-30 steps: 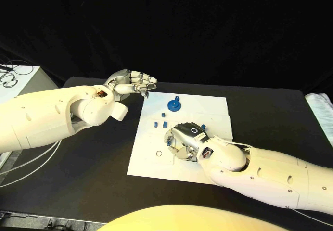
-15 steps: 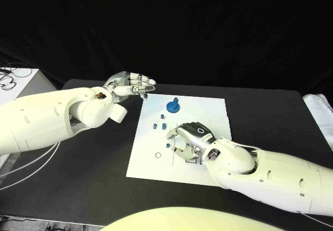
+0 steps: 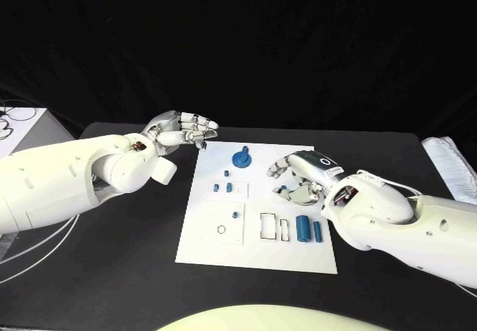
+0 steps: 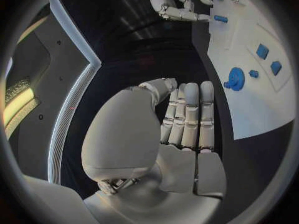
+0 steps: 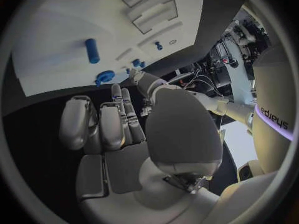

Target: Assemble the parts on the task board

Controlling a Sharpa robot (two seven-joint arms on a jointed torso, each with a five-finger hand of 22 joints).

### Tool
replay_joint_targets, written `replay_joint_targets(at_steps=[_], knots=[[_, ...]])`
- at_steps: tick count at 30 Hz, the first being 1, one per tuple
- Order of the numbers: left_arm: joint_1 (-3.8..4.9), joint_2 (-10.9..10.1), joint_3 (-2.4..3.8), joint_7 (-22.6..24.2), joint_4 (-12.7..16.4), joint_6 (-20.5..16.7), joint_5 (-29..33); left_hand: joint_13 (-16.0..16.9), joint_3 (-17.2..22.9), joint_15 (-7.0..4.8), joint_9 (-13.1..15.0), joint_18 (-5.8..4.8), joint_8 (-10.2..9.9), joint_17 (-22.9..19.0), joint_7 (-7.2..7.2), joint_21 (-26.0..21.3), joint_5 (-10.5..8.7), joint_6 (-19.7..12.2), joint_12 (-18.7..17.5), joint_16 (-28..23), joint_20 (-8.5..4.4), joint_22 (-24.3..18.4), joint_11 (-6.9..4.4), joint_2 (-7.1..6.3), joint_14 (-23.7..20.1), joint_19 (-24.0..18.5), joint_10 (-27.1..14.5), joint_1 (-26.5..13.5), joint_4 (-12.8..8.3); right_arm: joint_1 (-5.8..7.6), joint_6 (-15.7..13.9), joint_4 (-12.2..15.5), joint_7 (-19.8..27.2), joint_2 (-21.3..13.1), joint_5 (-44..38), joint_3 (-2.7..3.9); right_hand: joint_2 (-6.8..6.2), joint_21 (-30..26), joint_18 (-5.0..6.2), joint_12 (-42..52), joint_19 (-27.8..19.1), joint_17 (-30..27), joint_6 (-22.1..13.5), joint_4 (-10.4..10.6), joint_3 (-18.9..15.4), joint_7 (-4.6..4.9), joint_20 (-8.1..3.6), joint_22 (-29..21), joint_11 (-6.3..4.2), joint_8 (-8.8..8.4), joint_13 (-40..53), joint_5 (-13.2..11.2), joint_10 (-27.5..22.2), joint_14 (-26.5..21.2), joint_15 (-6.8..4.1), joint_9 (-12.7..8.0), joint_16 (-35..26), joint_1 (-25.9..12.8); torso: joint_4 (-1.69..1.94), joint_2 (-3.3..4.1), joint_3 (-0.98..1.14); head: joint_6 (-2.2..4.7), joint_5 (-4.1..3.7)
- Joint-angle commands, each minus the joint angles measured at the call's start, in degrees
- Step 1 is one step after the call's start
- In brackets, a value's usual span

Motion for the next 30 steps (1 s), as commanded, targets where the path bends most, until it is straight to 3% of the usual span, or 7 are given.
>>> replay_joint_targets(at_steps=[1,4,6,9,11,21,30], knots=[[0.03,0.02,0.03,0.86,0.35,1.17,0.21,-0.09,-0.1,0.1,-0.08,0.81,0.38,-0.09,0.19,-0.14,0.03,-0.33,0.39,-0.25,-0.12,-0.06,-0.04,0.31,-0.07,0.06,-0.25,-0.21,-0.09,1.17,6.63,0.1,1.38,-1.43,4.76,0.03,-0.57,-0.66,0.09,-0.19,0.06,-0.1,-0.69,0.39,-3.13,-0.62,-0.01,-0.56,0.18,-0.63,-0.13,0.54,-1.63,1.38,-0.08,-0.1,0.3,0.37,-0.11,-0.04,-0.03,0.38,-0.32],[0.02,0.04,0.03,0.91,0.44,1.22,0.23,-0.09,-0.1,0.1,-0.08,0.81,0.38,-0.09,0.19,-0.14,0.03,-0.33,0.39,-0.25,-0.12,-0.06,-0.04,0.31,-0.07,0.06,-0.25,-0.21,-0.09,2.07,8.92,-0.63,1.34,-2.44,4.45,0.06,1.17,-2.96,0.52,0.07,-0.85,-1.12,-1.75,1.8,-12.15,-1.87,0.39,-2.45,0.66,-1.66,-0.1,0.98,-4.15,0.77,0.31,-0.28,0.01,2.71,-0.18,-0.03,-0.01,0.52,-0.29],[0.02,0.04,0.03,0.93,0.47,1.25,0.23,-0.09,-0.1,0.1,-0.08,0.81,0.38,-0.09,0.19,-0.14,0.03,-0.33,0.39,-0.25,-0.12,-0.06,-0.04,0.31,-0.07,0.06,-0.25,-0.21,-0.09,2.4,10.04,-1.29,1.19,-2.67,3.75,0.06,2.4,-5.76,1.03,1.82,-1.64,-2.45,-2.41,7.22,-21.96,-2.56,0.8,-4.66,1.01,-2.64,-0.03,1.22,-6.67,0.0,0.75,-0.3,-0.14,8.12,-0.13,0.04,0.06,0.61,-0.25],[0.01,0.02,0.02,0.92,0.46,1.29,0.24,-0.09,-0.1,0.1,-0.08,0.81,0.38,-0.09,0.19,-0.14,0.03,-0.33,0.39,-0.25,-0.12,-0.06,-0.04,0.31,-0.07,0.06,-0.25,-0.21,-0.09,2.61,10.9,-2.22,0.98,-2.57,2.8,0.05,1.69,-6.85,1.2,3.0,-1.72,-2.86,-2.83,12.63,-24.11,-2.74,0.87,-5.43,1.29,-3.14,-0.11,1.02,-8.26,-0.28,0.85,-0.2,0.15,11.58,-0.12,0.08,0.14,0.62,-0.27],[0.01,0.0,0.02,0.91,0.45,1.3,0.24,-0.09,-0.1,0.1,-0.08,0.81,0.38,-0.09,0.19,-0.14,0.03,-0.33,0.39,-0.25,-0.12,-0.06,-0.04,0.31,-0.07,0.06,-0.25,-0.21,-0.09,2.69,11.72,-2.97,0.84,-2.29,2.16,0.0,1.4,-7.0,1.2,3.67,-1.62,-3.0,-2.89,15.07,-24.61,-2.7,0.89,-5.46,1.3,-3.28,-0.12,0.98,-8.68,-0.33,0.86,-0.08,0.32,13.22,-0.07,0.08,0.11,0.59,-0.31],[0.01,-0.06,0.01,0.83,0.38,1.33,0.24,-0.09,-0.1,0.1,-0.08,0.81,0.38,-0.09,0.19,-0.14,0.03,-0.33,0.39,-0.25,-0.12,-0.06,-0.04,0.31,-0.07,0.06,-0.25,-0.21,-0.09,2.23,13.96,-5.02,0.49,-0.19,1.26,-0.4,2.47,-5.31,0.85,5.78,-0.6,-1.91,-2.23,15.7,-23.64,-2.41,0.43,-3.83,0.59,-3.1,0.11,0.45,-6.56,0.39,0.28,0.24,1.43,14.62,-0.08,0.11,0.03,0.24,-0.32],[0.01,-0.09,0.01,0.83,0.44,1.33,0.24,-0.09,-0.1,0.1,-0.08,0.81,0.38,-0.09,0.19,-0.14,0.03,-0.33,0.39,-0.25,-0.12,-0.06,-0.04,0.31,-0.07,0.06,-0.25,-0.21,-0.09,1.33,13.5,-6.53,0.61,1.97,1.21,-0.6,4.09,-0.71,-0.16,6.01,1.53,-0.64,1.7,15.66,-16.73,-1.14,-0.69,0.55,-0.72,-2.17,-0.25,-2.34,0.2,1.16,-0.88,0.58,2.56,15.26,0.06,0.06,0.02,-0.03,-0.35]])
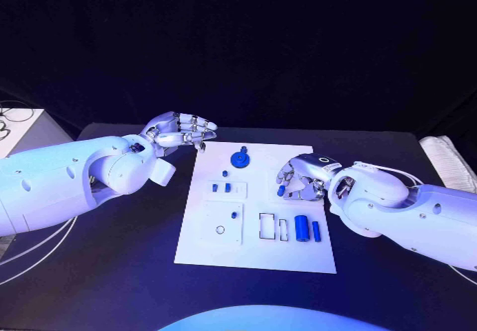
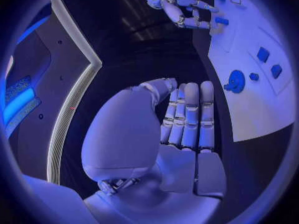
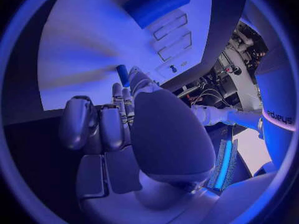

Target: Assemble the parts on the task board

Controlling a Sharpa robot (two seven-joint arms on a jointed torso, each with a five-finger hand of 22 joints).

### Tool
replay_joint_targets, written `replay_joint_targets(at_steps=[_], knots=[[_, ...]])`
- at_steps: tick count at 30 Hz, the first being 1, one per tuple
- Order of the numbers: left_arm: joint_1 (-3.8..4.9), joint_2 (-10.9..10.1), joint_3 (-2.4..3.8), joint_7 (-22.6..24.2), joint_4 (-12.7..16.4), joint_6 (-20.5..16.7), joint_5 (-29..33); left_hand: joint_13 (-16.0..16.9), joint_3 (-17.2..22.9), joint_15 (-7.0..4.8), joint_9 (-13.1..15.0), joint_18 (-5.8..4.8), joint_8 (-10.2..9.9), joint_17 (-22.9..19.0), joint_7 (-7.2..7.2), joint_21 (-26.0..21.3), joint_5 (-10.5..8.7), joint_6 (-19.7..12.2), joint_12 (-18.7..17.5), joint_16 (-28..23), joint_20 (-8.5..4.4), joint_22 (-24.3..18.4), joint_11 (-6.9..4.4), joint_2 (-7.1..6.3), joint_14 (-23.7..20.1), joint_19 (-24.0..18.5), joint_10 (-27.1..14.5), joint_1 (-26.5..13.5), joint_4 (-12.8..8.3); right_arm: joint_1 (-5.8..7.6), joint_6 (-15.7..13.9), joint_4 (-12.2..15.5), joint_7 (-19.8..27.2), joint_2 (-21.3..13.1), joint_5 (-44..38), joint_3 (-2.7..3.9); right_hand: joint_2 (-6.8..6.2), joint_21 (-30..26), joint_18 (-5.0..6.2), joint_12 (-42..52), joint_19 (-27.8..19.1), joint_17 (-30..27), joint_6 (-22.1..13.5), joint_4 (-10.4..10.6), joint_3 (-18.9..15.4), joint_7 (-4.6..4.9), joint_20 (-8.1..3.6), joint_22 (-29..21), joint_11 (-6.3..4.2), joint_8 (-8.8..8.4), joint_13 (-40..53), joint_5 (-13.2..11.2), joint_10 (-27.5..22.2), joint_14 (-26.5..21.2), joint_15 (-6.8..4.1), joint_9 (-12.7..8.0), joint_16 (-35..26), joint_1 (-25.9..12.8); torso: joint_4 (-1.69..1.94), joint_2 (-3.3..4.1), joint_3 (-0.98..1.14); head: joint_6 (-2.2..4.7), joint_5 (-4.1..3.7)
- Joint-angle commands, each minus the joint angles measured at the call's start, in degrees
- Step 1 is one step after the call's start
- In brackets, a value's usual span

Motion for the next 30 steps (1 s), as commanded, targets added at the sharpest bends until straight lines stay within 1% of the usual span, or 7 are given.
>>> replay_joint_targets(at_steps=[1,7,9,14,19,25,30], knots=[[0.03,0.01,0.04,0.72,0.17,0.89,0.23,-0.09,-0.1,0.1,-0.08,0.81,0.38,-0.09,0.19,-0.14,0.04,-0.33,0.39,-0.25,-0.12,-0.06,-0.04,0.31,-0.07,0.06,-0.26,-0.21,-0.09,-0.25,1.24,-0.43,0.34,0.64,-0.9,-0.03,0.5,0.73,-0.23,-0.84,0.51,0.26,1.12,0.04,1.99,0.18,-0.03,0.72,-0.18,0.52,-0.11,-0.46,1.46,1.01,-0.52,0.09,0.42,-0.27,0.07,-0.05,0.02,-0.1,0.02],[0.03,-0.05,0.04,0.69,0.2,0.87,0.23,-0.09,-0.1,0.1,-0.08,0.81,0.38,-0.09,0.19,-0.14,0.04,-0.33,0.39,-0.25,-0.12,-0.06,-0.04,0.31,-0.07,0.06,-0.26,-0.21,-0.09,-0.54,1.22,-1.2,0.28,1.43,-1.08,-0.13,-0.12,1.21,-0.34,-2.78,0.66,0.4,2.69,-0.02,5.76,0.31,-0.16,1.34,-0.27,0.74,-0.15,-0.9,3.45,1.07,-0.59,0.14,0.67,-1.13,0.0,-0.07,-0.04,-0.27,0.05],[0.03,-0.08,0.04,0.66,0.21,0.88,0.23,-0.09,-0.1,0.1,-0.08,0.81,0.38,-0.09,0.19,-0.14,0.04,-0.33,0.39,-0.25,-0.12,-0.06,-0.04,0.31,-0.07,0.06,-0.26,-0.21,-0.09,-0.64,1.13,-1.55,0.21,1.72,-1.3,-0.17,-0.12,1.21,-0.34,-2.78,0.66,0.4,2.69,-0.02,5.76,0.31,-0.16,1.34,-0.27,0.74,-0.15,-0.9,3.45,1.07,-0.59,0.14,0.67,-1.13,-0.01,-0.07,-0.04,-0.27,0.06],[0.04,-0.1,0.04,0.56,0.22,0.92,0.23,-0.1,-0.14,0.13,-0.16,0.82,0.48,-0.07,0.16,-0.26,0.06,-0.35,0.52,-0.26,-0.07,-0.13,-0.06,0.39,-0.07,0.03,-0.33,-0.38,-0.01,-0.83,0.84,-2.39,0.05,2.45,-1.8,-0.25,-1.05,1.45,-0.39,-4.46,0.71,0.46,3.37,-0.18,8.8,0.41,-0.13,1.71,-0.19,0.66,-0.11,-1.0,4.44,1.09,-0.52,0.16,0.86,-2.21,-0.03,-0.09,-0.01,-0.32,0.06],[0.04,-0.12,0.04,0.35,0.21,1.1,0.23,-0.1,-0.14,0.13,-0.16,0.82,0.48,-0.07,0.16,-0.26,0.06,-0.35,0.52,-0.26,-0.07,-0.13,-0.06,0.39,-0.07,0.03,-0.33,-0.38,-0.01,-1.04,0.38,-3.21,-0.51,3.09,-2.92,-0.32,-1.09,1.75,-0.45,-5.16,0.8,0.56,4.11,-0.45,10.7,0.31,-0.14,2.07,-0.23,0.91,-0.06,-1.0,5.08,1.11,-0.57,0.33,1.01,-2.57,0.09,-0.06,0.01,-0.38,-0.03],[0.04,-0.14,0.04,0.19,0.18,1.16,0.23,-0.09,-0.13,0.13,-0.19,0.83,0.51,-0.06,0.17,-0.29,0.06,-0.35,0.58,-0.26,-0.06,-0.15,-0.06,0.46,-0.06,0.04,-0.34,-0.42,0.02,-1.32,0.19,-3.79,-0.9,3.59,-3.69,-0.4,-1.04,2.31,-0.56,-5.58,0.97,0.67,5.08,-1.0,12.66,0.22,-0.2,2.65,-0.38,1.4,0.05,-1.02,6.04,1.13,-0.66,0.63,1.16,-2.74,0.05,-0.09,0.02,-0.46,0.0],[0.04,-0.15,0.04,0.13,0.16,1.17,0.23,-0.09,-0.13,0.13,-0.19,0.83,0.51,-0.06,0.17,-0.29,0.06,-0.35,0.58,-0.26,-0.06,-0.15,-0.06,0.46,-0.06,0.04,-0.34,-0.42,0.02,-1.5,-1.91,-3.58,-0.96,3.58,-4.14,-0.44,-0.56,4.82,-1.08,-5.47,1.77,1.29,7.19,-3.08,17.41,-0.47,-0.75,5.01,-1.3,2.85,0.56,-1.07,9.58,1.32,-1.39,1.61,1.68,-3.03,-0.07,-0.15,-0.02,-0.58,0.04]])
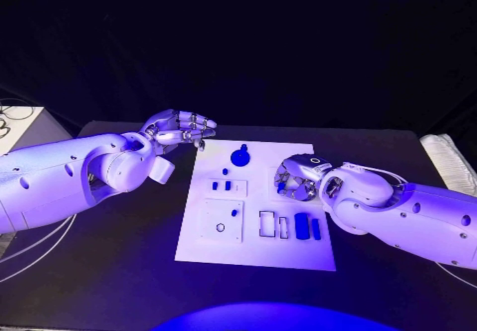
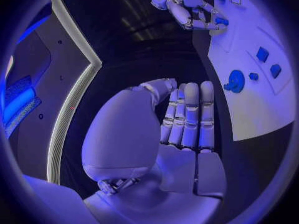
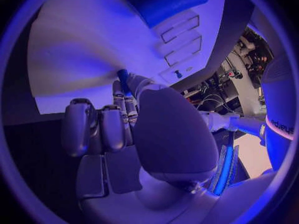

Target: Assemble the parts on the task board

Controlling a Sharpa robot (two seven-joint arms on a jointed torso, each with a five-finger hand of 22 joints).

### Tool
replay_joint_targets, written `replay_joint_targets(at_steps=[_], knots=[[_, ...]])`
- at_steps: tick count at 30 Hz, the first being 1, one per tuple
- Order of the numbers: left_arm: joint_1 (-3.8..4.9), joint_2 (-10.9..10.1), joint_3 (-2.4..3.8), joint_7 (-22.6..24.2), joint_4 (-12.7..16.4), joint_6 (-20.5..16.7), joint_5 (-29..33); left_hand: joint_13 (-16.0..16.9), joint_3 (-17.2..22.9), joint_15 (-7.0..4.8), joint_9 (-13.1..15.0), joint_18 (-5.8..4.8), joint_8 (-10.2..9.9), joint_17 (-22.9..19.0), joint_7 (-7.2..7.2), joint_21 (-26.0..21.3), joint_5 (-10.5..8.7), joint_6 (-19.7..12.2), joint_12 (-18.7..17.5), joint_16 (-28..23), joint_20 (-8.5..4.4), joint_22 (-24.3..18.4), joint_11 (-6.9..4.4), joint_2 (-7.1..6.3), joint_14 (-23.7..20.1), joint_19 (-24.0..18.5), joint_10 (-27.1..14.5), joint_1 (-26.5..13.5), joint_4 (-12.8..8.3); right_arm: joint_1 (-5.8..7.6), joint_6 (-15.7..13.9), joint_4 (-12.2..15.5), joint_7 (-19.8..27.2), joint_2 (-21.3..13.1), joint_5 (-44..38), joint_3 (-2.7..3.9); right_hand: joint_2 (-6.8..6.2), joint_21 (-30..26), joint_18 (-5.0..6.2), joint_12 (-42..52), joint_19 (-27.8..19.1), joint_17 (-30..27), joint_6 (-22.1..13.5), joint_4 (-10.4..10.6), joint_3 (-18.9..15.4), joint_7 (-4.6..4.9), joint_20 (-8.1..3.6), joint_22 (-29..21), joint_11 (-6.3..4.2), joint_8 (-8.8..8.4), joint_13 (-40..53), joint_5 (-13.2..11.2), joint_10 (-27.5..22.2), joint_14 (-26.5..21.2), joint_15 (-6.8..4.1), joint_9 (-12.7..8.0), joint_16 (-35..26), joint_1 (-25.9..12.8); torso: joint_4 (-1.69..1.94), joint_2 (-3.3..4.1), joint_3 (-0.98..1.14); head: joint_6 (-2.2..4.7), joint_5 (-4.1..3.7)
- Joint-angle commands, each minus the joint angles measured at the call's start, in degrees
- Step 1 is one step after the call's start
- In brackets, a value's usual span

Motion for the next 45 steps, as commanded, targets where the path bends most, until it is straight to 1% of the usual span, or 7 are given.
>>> replay_joint_targets(at_steps=[1,9,14,22,29,41,45], knots=[[0.03,0.04,0.04,0.27,0.12,1.0,0.23,-0.09,-0.13,0.13,-0.08,0.83,0.21,-0.06,0.17,-0.28,0.06,-0.35,0.19,-0.26,-0.05,-0.07,-0.06,0.23,-0.07,0.03,-0.34,-0.18,0.02,-0.27,-2.22,0.36,-0.32,-0.01,-1.8,-0.13,0.76,1.39,-1.17,0.54,1.11,0.54,1.12,-1.24,1.77,-0.32,-0.47,1.35,-0.92,0.87,0.68,-0.21,2.04,1.55,-0.66,0.61,0.55,-0.21,-0.12,-0.06,-0.03,-0.04,0.05],[0.03,0.09,0.04,0.27,-0.15,1.0,0.23,-0.09,-0.12,0.13,-0.09,0.83,0.23,-0.06,0.18,-0.31,0.06,-0.35,0.23,-0.26,-0.05,-0.09,-0.06,0.3,-0.06,0.04,-0.35,-0.23,0.06,-0.33,-7.8,1.92,-0.8,-1.18,-2.44,-0.07,1.46,2.64,-1.43,0.36,1.4,1.54,1.66,-6.03,6.34,-0.52,-1.17,2.66,-1.66,2.72,1.85,-0.21,5.33,1.77,-1.31,2.73,1.25,-1.57,-0.01,-0.16,-0.02,-0.03,0.09],[0.03,0.21,0.04,0.29,-0.5,0.92,0.23,-0.09,-0.12,0.13,-0.09,0.83,0.23,-0.06,0.18,-0.31,0.06,-0.35,0.23,-0.26,-0.05,-0.09,-0.06,0.3,-0.06,0.04,-0.35,-0.23,0.06,0.19,-9.96,3.77,-0.65,-2.25,-1.64,0.18,1.38,3.1,-1.53,0.09,1.48,1.91,1.35,-7.79,8.34,-0.48,-1.25,3.19,-1.75,3.31,2.57,-0.27,6.15,1.83,-1.35,3.74,1.5,-2.95,-0.04,-0.22,-0.08,0.14,0.15],[0.03,0.56,0.04,0.32,-0.98,0.94,0.32,-0.09,-0.1,0.14,-0.11,0.83,0.28,-0.05,0.18,-0.34,0.06,-0.32,0.29,-0.26,-0.03,-0.12,-0.06,0.43,-0.05,0.05,-0.34,-0.29,0.13,1.49,-12.16,8.37,-0.17,-3.67,-0.33,0.74,1.33,3.38,-1.59,-0.12,1.54,2.26,1.16,-8.78,9.29,-0.48,-1.27,3.5,-1.78,3.64,3.0,-0.31,6.48,1.89,-1.38,4.35,1.72,-3.81,-0.08,-0.31,-0.12,0.3,0.39],[0.02,0.87,0.04,0.32,-1.09,0.94,0.36,-0.08,-0.1,0.14,-0.13,0.83,0.31,-0.04,0.18,-0.37,0.05,-0.31,0.33,-0.25,-0.02,-0.13,-0.06,0.5,-0.04,0.05,-0.35,-0.36,0.18,1.54,-12.63,10.54,0.83,-2.37,1.58,0.87,1.35,3.39,-1.59,-0.25,1.53,2.25,1.03,-9.23,9.72,-0.46,-1.27,3.55,-1.77,3.75,3.18,-0.31,6.53,1.89,-1.37,4.59,1.73,-4.1,-0.11,-0.29,-0.14,0.17,1.26],[0.02,1.76,0.04,0.46,-1.05,0.84,0.49,-0.08,-0.1,0.14,-0.13,0.83,0.31,-0.04,0.18,-0.37,0.05,-0.31,0.33,-0.25,-0.02,-0.13,-0.06,0.5,-0.04,0.05,-0.35,-0.36,0.18,-2.7,-13.45,9.07,3.18,5.7,2.28,0.38,1.34,3.22,-1.55,-0.46,1.45,2.08,0.84,-9.88,10.23,-0.36,-1.26,3.46,-1.7,3.85,3.39,-0.34,6.51,1.83,-1.33,4.88,1.65,-4.46,0.11,-0.18,-0.19,-0.18,2.76],[0.02,2.05,0.04,0.48,-0.88,0.83,0.52,-0.08,-0.1,0.14,-0.13,0.83,0.31,-0.04,0.18,-0.37,0.05,-0.31,0.33,-0.25,-0.02,-0.13,-0.06,0.5,-0.04,0.05,-0.35,-0.36,0.18,-4.96,-12.88,7.58,3.69,8.73,1.93,-0.02,1.33,3.11,-1.53,-0.49,1.41,1.98,0.82,-9.97,10.28,-0.34,-1.25,3.37,-1.69,3.86,3.42,-0.34,6.5,1.81,-1.33,4.92,1.6,-4.5,-0.09,-0.09,-0.14,-0.39,3.32]])
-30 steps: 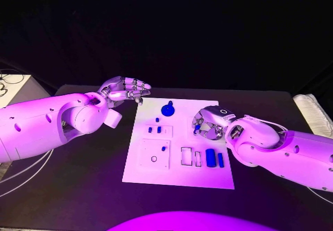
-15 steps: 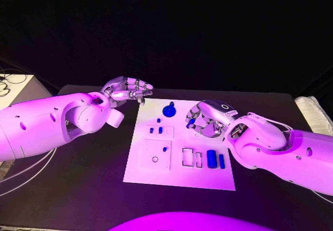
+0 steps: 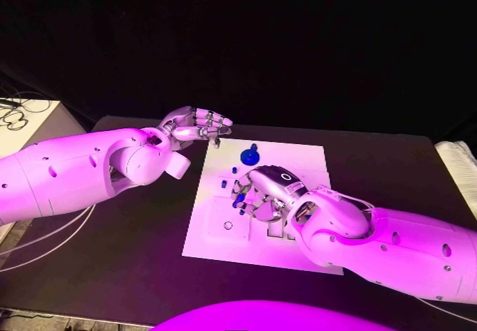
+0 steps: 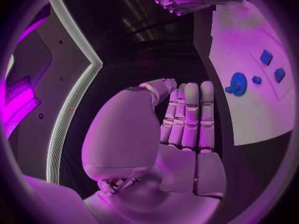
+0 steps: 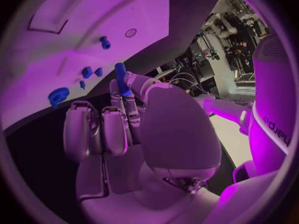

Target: Assemble the parts on the task board

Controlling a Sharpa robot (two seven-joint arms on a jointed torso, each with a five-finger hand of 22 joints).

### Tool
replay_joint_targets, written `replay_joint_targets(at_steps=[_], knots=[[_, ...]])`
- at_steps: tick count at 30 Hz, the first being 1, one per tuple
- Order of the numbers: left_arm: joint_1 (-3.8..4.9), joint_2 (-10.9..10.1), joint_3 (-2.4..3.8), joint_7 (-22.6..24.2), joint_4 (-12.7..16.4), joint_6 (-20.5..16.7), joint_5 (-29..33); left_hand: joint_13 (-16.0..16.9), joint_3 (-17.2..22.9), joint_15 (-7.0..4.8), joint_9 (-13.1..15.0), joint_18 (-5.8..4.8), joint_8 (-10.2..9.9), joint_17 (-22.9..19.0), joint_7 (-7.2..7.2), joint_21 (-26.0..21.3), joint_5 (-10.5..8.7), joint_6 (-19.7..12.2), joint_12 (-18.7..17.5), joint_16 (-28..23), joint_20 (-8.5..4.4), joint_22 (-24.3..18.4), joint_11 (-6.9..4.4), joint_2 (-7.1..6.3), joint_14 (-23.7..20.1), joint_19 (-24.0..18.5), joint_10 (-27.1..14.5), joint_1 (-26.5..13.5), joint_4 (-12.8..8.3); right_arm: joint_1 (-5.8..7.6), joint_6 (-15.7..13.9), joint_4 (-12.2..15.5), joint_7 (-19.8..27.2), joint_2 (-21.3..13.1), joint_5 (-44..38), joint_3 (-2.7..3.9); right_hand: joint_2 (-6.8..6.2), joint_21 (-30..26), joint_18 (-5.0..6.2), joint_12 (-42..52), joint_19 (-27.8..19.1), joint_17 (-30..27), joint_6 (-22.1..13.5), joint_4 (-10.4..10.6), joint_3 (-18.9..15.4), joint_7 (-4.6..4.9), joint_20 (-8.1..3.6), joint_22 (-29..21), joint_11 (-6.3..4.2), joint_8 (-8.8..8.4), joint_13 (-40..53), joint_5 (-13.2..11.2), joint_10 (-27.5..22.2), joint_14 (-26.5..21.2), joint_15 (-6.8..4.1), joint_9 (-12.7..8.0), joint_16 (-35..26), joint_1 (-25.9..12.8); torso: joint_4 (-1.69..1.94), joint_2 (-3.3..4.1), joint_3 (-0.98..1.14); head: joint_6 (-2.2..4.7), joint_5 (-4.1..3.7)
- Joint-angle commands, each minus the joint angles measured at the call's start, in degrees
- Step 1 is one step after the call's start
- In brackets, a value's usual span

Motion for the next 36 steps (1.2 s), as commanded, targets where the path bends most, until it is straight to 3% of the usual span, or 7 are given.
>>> replay_joint_targets(at_steps=[1,10,17,36], knots=[[0.03,0.28,0.04,0.51,0.28,0.73,0.47,-0.08,-0.1,0.14,-0.07,0.84,0.31,-0.04,0.18,-0.37,0.05,-0.31,0.33,-0.25,-0.02,-0.08,-0.06,0.28,-0.03,0.05,-0.35,-0.14,0.18,-1.41,0.16,-1.04,1.92,1.72,-0.31,-0.2,0.68,-0.17,-0.97,0.1,1.19,-0.13,-0.23,-2.26,2.4,0.31,-0.21,3.16,-3.86,0.12,3.35,0.15,4.29,1.49,-0.3,0.0,0.02,-0.08,-0.12,0.08,0.06,-0.22,0.53],[0.03,0.38,0.04,0.38,0.45,0.81,0.48,-0.09,-0.12,0.14,-0.13,0.85,0.36,-0.02,0.17,-0.43,0.03,-0.36,0.41,-0.24,-0.01,-0.12,-0.07,0.3,-0.02,0.07,-0.41,-0.19,0.2,-3.2,2.1,-3.4,1.68,4.07,-1.48,-0.52,0.68,-0.22,-0.96,0.04,1.16,-0.25,-0.29,-2.44,2.51,0.34,-0.2,3.13,-3.83,0.14,3.41,0.14,4.27,1.46,-0.28,0.07,-0.04,-0.17,-0.1,0.02,0.05,-0.62,0.75],[0.03,0.35,0.04,0.25,0.46,0.89,0.48,-0.09,-0.12,0.14,-0.13,0.85,0.36,-0.02,0.17,-0.43,0.03,-0.36,0.41,-0.24,-0.01,-0.12,-0.07,0.3,-0.02,0.07,-0.41,-0.19,0.2,-3.41,3.49,-4.09,1.1,4.59,-1.78,-0.71,0.68,-0.28,-0.95,0.02,1.14,-0.23,-0.31,-2.5,2.55,0.35,-0.19,3.09,-3.82,0.14,3.43,0.14,4.26,1.46,-0.27,0.1,-0.03,-0.21,-0.18,0.03,0.11,-1.09,0.82],[0.04,0.18,0.04,0.04,0.43,0.94,0.48,-0.09,-0.12,0.14,-0.15,0.85,0.38,-0.02,0.17,-0.45,0.03,-0.37,0.44,-0.23,0.0,-0.14,-0.07,0.31,-0.01,0.08,-0.44,-0.22,0.21,-3.63,5.41,-4.35,0.15,4.75,-3.08,-1.05,0.76,-0.22,-0.96,-0.05,1.15,-0.21,-0.38,-2.74,2.74,0.38,-0.17,3.15,-3.78,0.17,3.52,0.14,4.27,1.46,-0.25,0.21,-0.02,-0.37,-0.1,0.02,0.11,-1.36,0.89]])
